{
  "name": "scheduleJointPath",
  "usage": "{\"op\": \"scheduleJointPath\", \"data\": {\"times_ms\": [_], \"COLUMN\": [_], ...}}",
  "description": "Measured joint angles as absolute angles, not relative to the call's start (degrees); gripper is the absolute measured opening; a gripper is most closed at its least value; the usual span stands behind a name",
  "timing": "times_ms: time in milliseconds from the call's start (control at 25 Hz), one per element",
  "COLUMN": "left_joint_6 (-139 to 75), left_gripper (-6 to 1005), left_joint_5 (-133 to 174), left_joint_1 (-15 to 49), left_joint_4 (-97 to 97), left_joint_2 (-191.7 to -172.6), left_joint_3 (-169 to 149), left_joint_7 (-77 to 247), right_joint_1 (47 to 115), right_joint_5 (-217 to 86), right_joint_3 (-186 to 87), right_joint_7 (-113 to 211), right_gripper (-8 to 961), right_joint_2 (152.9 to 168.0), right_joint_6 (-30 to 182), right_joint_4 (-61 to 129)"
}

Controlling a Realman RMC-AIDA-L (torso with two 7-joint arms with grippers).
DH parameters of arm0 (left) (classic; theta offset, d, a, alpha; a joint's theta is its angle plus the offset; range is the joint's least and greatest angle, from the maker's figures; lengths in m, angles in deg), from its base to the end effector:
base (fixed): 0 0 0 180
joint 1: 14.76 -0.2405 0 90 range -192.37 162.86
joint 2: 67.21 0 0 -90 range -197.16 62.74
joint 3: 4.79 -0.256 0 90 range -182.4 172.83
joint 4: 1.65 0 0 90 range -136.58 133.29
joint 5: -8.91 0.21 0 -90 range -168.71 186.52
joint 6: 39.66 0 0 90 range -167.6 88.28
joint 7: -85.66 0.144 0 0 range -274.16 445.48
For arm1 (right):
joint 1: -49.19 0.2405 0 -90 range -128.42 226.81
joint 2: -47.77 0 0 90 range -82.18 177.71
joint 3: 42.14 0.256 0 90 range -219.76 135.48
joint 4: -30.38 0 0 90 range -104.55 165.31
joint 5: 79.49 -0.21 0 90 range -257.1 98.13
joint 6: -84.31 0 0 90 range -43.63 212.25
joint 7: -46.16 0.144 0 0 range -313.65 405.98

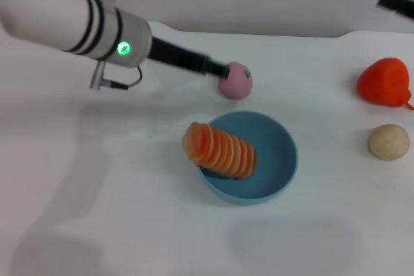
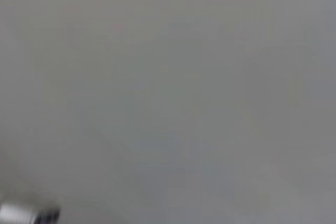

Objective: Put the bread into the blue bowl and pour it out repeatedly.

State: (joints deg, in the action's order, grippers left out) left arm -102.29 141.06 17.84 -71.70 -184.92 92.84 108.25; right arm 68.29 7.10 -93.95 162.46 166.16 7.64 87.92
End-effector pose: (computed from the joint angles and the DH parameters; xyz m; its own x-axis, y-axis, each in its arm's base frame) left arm -0.1668 0.3926 -0.0160 0.6297 0.7237 0.2823 0.7672 -0.5224 -0.3720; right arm 0.2421 0.3498 0.0774 0.3275 -0.4843 -0.8113 -0.8182 -0.5748 0.0129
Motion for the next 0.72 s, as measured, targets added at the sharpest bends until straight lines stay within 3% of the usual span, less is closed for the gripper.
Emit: {"op": "scheduleJointPath", "data": {"times_ms": [240, 520, 720], "left_joint_6": [-90.8, -89.1, -82.9], "left_gripper": [730, 730, 729], "left_joint_5": [113.4, 95.3, 90.0], "left_joint_1": [7.8, 5.9, 5.9], "left_joint_4": [-70.2, -57.7, -51.5], "left_joint_2": [-184.91, -185.01, -185.41], "left_joint_3": [98.4, 105.9, 106.1], "left_joint_7": [131.6, 152.3, 165.5], "right_joint_1": [68.2, 67.9, 67.4], "right_joint_5": [-5.4, -11.2, -11.5], "right_joint_3": [-83.7, -74.6, -66.4], "right_joint_7": [163.8, 164.0, 160.0], "right_gripper": [450, 450, 450], "right_joint_2": [165.27, 163.94, 164.05], "right_joint_6": [3.6, 2.5, 3.1], "right_joint_4": [76.1, 65.6, 61.9]}}
